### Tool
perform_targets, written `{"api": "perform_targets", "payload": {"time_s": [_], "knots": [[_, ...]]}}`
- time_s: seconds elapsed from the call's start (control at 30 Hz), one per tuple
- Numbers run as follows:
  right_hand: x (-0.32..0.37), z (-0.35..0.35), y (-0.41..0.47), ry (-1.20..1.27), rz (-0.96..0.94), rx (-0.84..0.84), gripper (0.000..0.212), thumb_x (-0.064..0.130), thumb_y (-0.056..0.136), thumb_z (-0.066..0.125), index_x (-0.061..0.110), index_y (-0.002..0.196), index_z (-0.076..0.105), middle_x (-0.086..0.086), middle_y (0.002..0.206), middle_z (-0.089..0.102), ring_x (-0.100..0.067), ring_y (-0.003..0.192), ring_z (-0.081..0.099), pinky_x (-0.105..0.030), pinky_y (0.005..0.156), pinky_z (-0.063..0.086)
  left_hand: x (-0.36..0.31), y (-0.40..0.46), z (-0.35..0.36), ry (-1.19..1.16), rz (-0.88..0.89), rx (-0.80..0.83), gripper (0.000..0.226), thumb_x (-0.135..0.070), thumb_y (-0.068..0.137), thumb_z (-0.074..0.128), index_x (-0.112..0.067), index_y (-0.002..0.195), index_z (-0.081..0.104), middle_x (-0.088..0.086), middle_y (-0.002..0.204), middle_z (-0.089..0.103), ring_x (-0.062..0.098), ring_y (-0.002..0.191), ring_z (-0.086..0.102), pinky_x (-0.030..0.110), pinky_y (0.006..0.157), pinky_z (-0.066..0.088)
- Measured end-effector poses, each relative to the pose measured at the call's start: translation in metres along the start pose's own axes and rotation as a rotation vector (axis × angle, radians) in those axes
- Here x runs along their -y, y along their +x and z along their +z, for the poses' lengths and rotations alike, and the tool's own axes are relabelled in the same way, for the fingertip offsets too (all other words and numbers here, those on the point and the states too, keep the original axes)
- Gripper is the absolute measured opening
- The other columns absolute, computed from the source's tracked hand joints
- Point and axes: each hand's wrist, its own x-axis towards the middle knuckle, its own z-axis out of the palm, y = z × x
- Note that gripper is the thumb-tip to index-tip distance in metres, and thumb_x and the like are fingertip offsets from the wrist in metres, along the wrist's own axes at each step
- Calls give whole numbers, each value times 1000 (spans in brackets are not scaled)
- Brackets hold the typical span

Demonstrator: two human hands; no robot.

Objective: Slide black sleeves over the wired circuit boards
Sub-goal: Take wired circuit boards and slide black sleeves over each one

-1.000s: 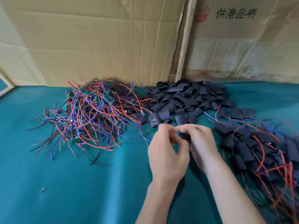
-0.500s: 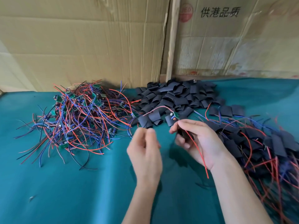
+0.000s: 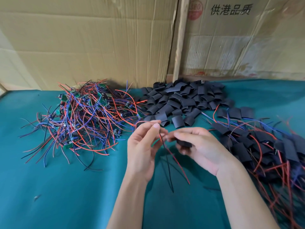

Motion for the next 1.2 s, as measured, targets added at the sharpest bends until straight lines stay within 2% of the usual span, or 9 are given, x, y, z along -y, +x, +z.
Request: {"api": "perform_targets", "payload": {"time_s": [0.17,0.3,0.4,0.53,0.63,0.8,0.93,1.07,1.2], "knots": [[-1,-8,1,18,-125,-113,34,-16,90,57,2,114,75,-23,112,71,-18,86,69,-24,75,54,6,2,2,364,151,-124,28,-14,80,82,-5,85,56,-3,75,60,18,48,59,25,41,43],[-6,-8,6,110,-133,-175,32,-18,93,51,-1,111,71,-19,107,71,-19,85,72,-26,72,57,14,-2,8,681,105,31,38,-30,76,87,-23,79,50,-3,56,59,21,35,56,25,33,38],[-7,-14,7,95,-129,-246,28,-16,95,51,2,108,69,-13,104,75,-20,81,72,-30,70,57,19,-6,15,797,90,143,44,-41,74,88,-24,78,47,0,65,61,21,35,58,23,30,36],[-8,-13,6,-49,-160,-288,23,-8,97,54,9,103,68,-8,104,76,-13,65,63,-25,55,46,21,-6,14,815,104,149,34,-43,87,76,-15,82,57,-3,65,65,16,39,58,22,35,38],[-11,-7,8,-105,-148,-249,23,-5,98,53,10,97,71,-7,97,76,-13,59,53,-23,47,34,22,-3,12,900,163,140,19,-32,95,68,-22,79,66,-14,62,65,4,49,55,13,49,38],[-8,-1,7,28,-85,-117,31,2,104,45,9,111,75,-11,116,75,-18,76,60,-27,60,44,22,-1,9,1025,330,44,8,-24,91,70,-28,85,67,-15,79,67,7,77,60,11,63,39],[-6,-1,6,174,-56,-17,38,-4,103,39,4,122,72,-16,119,73,-27,100,69,-36,76,57,20,0,7,1083,434,21,11,-30,91,63,-33,99,70,-19,87,69,7,80,60,21,70,47],[-7,-2,3,181,-39,32,39,-5,104,38,2,125,69,-21,122,71,-30,99,68,-35,75,58,18,0,5,1124,472,2,12,-25,90,67,-33,96,72,-19,82,68,5,79,59,13,68,41],[-3,-10,1,153,-80,-18,38,-6,101,41,2,125,69,-17,128,70,-30,99,67,-34,81,59,18,1,6,958,346,-64,15,-14,92,66,-28,85,66,-14,73,66,7,67,59,11,59,40]]}}
